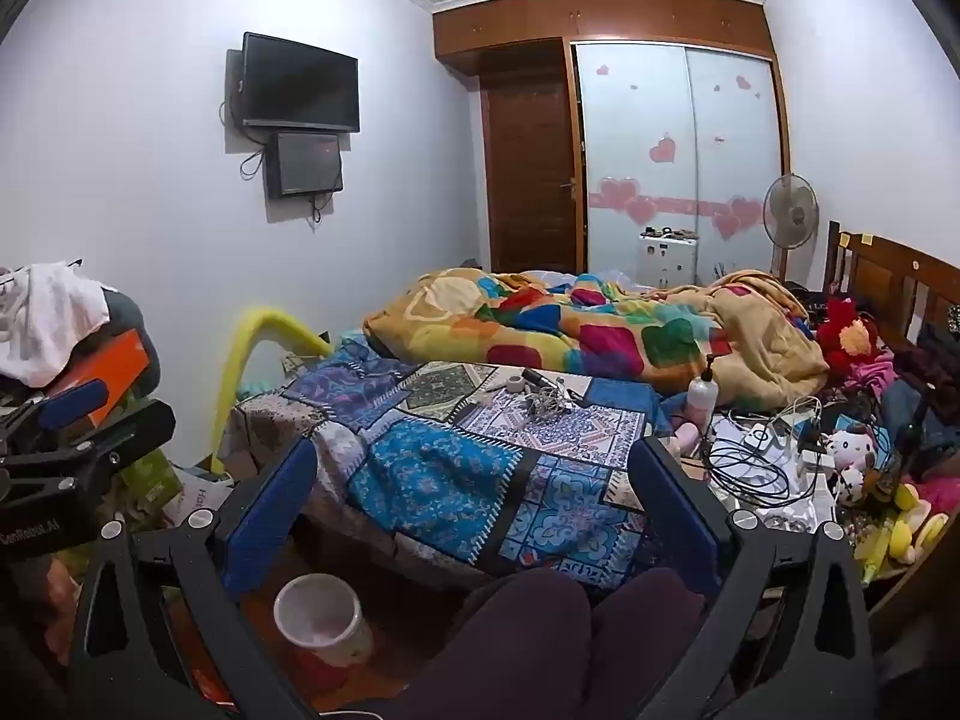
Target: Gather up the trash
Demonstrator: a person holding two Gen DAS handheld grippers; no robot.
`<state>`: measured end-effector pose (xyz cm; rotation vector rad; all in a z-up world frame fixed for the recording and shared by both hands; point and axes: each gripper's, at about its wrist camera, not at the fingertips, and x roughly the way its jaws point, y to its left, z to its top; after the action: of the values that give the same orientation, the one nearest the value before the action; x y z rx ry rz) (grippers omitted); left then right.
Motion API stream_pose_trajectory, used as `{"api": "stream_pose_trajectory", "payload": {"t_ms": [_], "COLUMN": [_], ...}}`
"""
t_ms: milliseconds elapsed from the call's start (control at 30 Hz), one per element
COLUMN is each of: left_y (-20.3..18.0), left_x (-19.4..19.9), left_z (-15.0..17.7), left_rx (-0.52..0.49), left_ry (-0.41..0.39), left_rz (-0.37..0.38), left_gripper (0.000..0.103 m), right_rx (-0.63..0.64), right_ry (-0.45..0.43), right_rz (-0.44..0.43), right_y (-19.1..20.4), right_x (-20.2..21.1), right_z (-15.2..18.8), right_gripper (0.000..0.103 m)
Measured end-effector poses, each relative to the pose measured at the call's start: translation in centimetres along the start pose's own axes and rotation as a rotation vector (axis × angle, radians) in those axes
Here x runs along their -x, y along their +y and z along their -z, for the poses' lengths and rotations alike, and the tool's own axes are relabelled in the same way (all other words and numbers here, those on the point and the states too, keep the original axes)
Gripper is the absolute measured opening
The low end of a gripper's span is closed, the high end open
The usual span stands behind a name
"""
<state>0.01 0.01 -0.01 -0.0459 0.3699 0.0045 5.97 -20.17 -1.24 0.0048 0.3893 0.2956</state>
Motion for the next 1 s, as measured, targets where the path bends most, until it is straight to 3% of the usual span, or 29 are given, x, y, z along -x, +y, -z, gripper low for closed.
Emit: {"api": "stream_pose_trajectory", "payload": {"t_ms": [1000], "left_y": [-0.13], "left_x": [-0.20], "left_z": [0.50], "left_rx": [0.002], "left_ry": [0.022], "left_rz": [-0.003], "left_gripper": [0.103], "right_rx": [0.010], "right_ry": [-0.015], "right_rz": [-0.011], "right_y": [0.64], "right_x": [0.41], "right_z": [-0.13], "right_gripper": [0.103]}}
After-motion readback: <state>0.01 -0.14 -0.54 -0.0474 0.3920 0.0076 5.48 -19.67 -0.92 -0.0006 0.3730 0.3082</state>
